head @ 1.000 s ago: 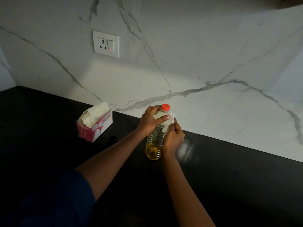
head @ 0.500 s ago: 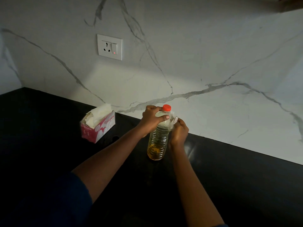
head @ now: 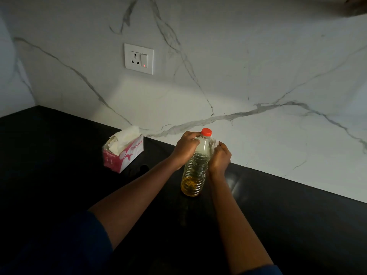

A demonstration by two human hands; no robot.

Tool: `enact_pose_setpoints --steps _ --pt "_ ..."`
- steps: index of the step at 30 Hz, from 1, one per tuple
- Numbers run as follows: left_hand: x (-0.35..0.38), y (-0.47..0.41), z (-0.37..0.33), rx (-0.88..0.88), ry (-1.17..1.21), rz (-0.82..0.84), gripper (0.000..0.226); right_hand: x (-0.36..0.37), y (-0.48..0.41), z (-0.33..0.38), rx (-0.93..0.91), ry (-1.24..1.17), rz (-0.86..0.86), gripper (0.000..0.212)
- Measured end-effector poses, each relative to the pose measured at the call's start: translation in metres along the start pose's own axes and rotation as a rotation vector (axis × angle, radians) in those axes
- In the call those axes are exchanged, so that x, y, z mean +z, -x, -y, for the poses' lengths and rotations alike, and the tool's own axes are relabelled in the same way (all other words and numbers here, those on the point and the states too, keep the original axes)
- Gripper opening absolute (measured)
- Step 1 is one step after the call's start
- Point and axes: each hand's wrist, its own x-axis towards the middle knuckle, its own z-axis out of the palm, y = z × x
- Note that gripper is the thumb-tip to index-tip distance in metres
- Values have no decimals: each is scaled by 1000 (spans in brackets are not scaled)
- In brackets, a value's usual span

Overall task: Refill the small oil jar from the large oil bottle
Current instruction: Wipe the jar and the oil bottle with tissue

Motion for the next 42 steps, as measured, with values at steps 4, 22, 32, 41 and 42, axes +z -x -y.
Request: enact_pose_setpoints --steps 4,22,32,41,42 --pt "8 2 -6 -45 31 4 38 1 4 -14 62 -55 -82 30" --pt "30 -7 8 76 -198 -185 51 0 8 -32 16 37 -141 29" --pt "24 -1 2 57 -247 -146 52 8 23 -37 -66 22 -225 22" --pt "24 -1 1 55 -232 -125 52 -3 32 -64 -46 230 -141 20" --pt "24 -1 2 56 -230 -125 51 -2 36 -64 -53 220 -162 21"
